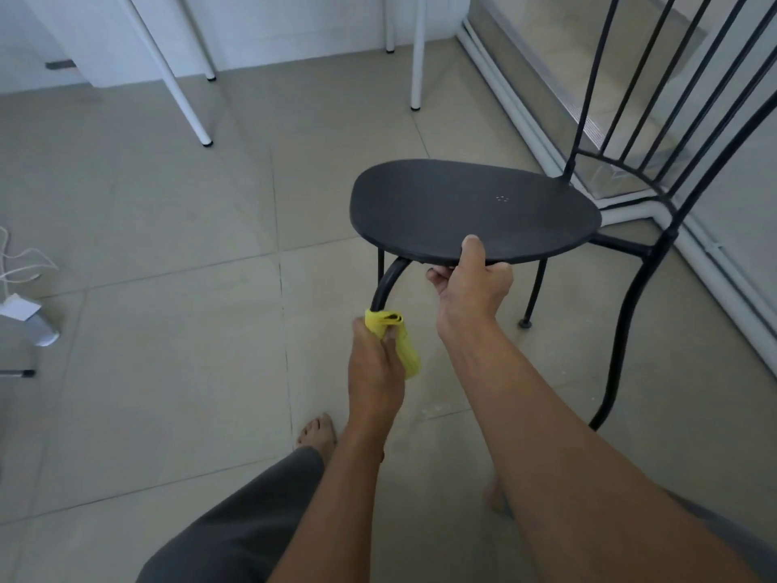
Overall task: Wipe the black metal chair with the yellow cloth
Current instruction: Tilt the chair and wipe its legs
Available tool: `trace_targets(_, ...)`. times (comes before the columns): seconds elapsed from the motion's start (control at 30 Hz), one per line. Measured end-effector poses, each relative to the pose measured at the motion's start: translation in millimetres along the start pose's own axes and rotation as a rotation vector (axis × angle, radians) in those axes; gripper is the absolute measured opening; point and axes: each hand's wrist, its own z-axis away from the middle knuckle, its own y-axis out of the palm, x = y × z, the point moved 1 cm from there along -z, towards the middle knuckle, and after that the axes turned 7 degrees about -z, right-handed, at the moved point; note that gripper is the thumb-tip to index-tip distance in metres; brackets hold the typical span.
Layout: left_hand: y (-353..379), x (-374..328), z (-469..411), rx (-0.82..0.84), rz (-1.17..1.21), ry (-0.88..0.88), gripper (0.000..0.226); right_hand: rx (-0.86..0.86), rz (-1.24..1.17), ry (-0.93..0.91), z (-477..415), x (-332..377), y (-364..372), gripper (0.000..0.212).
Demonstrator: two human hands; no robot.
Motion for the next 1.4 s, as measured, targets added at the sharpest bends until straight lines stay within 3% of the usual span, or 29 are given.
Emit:
trace_targets(0.17, -17, -49, -21, -0.025, -0.117, 0.120, 0.003, 0.013, 0.035, 0.022, 9, 5, -7, 0.014)
trace_targets(0.3, -18, -55, -23, -0.015, -0.186, 0.116, 0.004, 0.045, 0.081, 0.077, 15, 9, -15, 0.018)
trace_targets(0.43, -23, -47, -20, 0.038, -0.196, 0.173, 0.004, 0.162, 0.349, 0.121, 10, 26, -44, 0.040)
trace_targets(0.5, -24, -46, -17, 0.047, -0.187, 0.191, 0.006, 0.137, 0.541, 0.053, 3, 45, -71, 0.048)
trace_targets(0.6, -24, -45, -9, 0.029, -0.177, 0.211, 0.010, -0.062, 0.680, -0.118, -11, 85, -117, 0.047)
trace_targets(0.8, -27, -39, 4, 0.033, -0.182, 0.183, 0.011, -0.214, 0.628, -0.398, -36, 152, -140, 0.042)
trace_targets(0.93, -30, -36, 9, 0.052, -0.195, 0.154, 0.011, -0.122, 0.565, -0.535, -50, 182, -127, 0.051)
trace_targets(1.1, -32, -30, 15, 0.085, -0.233, 0.097, 0.009, 0.129, 0.480, -0.640, -55, 212, -101, 0.016)
trace_targets(1.2, -30, -21, 16, 0.086, -0.258, 0.064, 0.010, 0.176, 0.519, -0.634, -58, 214, -100, 0.043)
trace_targets(1.4, -26, -27, 32, -0.081, -0.257, 0.023, 0.018, 0.194, 0.566, -0.603, -65, 217, -105, 0.044)
